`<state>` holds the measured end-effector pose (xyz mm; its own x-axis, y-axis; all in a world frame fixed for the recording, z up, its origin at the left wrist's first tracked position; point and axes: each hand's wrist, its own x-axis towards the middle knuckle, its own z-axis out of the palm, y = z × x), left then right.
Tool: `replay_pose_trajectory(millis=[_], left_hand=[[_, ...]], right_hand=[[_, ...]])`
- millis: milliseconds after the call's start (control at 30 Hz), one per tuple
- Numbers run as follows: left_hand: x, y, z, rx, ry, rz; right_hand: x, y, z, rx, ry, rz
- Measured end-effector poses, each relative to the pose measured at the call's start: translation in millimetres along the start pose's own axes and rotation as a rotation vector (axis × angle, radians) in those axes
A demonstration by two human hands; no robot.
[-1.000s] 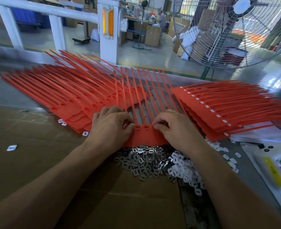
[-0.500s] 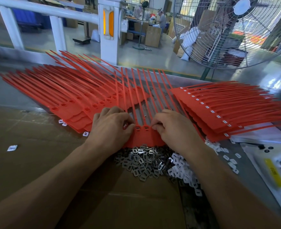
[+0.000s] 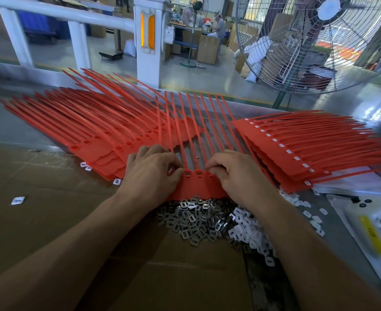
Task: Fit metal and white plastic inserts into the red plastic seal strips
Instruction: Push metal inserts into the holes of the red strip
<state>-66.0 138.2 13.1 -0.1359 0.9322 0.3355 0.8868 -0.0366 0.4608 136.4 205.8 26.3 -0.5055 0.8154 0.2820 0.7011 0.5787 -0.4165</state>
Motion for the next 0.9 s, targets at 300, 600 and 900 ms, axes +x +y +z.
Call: replay_pose_trajectory(millis=[300,600,900], left_hand=[[0,0,1,0.006,0.009,-0.001],[1,-2,2,0.004,0.008,0.004],[0,-3,2,-0.003,0.005,0.011]], right_hand=[[2,3,3,0.079,0.013,0.06],[0,3,1,0.102,-0.023,0.107],[-9,2,-7,0.064,-0.014,0.13]])
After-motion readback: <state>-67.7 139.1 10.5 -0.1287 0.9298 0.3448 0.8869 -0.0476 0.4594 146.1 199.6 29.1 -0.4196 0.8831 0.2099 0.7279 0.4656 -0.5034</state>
